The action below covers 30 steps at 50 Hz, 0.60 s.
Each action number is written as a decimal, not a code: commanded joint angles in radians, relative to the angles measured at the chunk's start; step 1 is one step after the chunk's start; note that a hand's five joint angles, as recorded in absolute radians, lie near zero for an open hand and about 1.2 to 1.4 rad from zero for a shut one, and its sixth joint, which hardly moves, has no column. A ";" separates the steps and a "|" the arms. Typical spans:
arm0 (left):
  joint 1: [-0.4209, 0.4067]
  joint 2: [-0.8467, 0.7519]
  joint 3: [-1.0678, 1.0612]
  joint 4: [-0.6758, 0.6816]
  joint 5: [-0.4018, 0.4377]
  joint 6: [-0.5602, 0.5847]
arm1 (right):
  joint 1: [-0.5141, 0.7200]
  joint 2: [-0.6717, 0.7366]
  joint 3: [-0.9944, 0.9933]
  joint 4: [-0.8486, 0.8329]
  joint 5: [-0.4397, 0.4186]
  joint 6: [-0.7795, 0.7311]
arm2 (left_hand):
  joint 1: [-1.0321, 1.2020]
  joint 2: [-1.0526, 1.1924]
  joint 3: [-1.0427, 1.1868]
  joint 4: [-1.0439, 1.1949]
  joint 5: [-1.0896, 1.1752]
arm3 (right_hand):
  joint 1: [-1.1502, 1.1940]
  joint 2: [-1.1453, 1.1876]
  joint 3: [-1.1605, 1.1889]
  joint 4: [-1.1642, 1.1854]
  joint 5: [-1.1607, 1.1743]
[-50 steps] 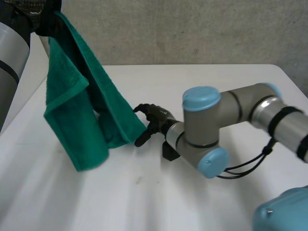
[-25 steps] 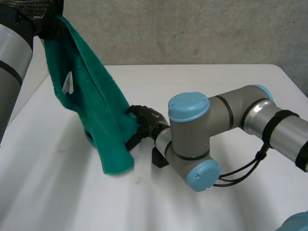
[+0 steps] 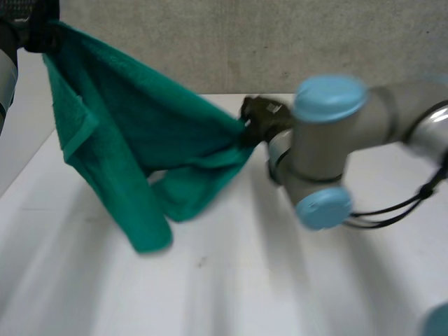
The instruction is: Fold the towel.
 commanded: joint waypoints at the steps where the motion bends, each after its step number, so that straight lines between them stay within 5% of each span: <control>1: 0.069 -0.041 -0.057 -0.006 0.007 0.000 | -0.098 -0.358 0.160 0.000 -0.102 -0.466 | 0.252 0.199 0.204 0.201 0.266 | 0.440 0.226 0.221 0.208 0.246; 7: 0.055 -0.070 -0.190 -0.008 0.056 0.000 | -0.097 -0.444 0.212 0.244 -0.143 -0.822 | 0.252 0.199 0.204 0.201 0.266 | 0.440 0.226 0.221 0.208 0.246; 14: 0.033 -0.203 -0.284 -0.008 0.144 0.000 | -0.087 -0.400 0.251 0.534 -0.093 -0.907 | 0.252 0.199 0.204 0.201 0.266 | 0.440 0.226 0.221 0.208 0.246; 24: 0.019 -0.464 -0.181 0.001 0.144 0.008 | -0.112 -0.147 0.263 0.539 -0.087 -0.994 | 0.252 0.199 0.204 0.201 0.266 | 0.440 0.226 0.221 0.208 0.246; 30: 0.001 -0.550 0.081 0.014 0.119 0.002 | -0.183 -0.113 0.128 0.395 -0.086 -0.994 | 0.252 0.199 0.204 0.201 0.266 | 0.440 0.226 0.221 0.208 0.246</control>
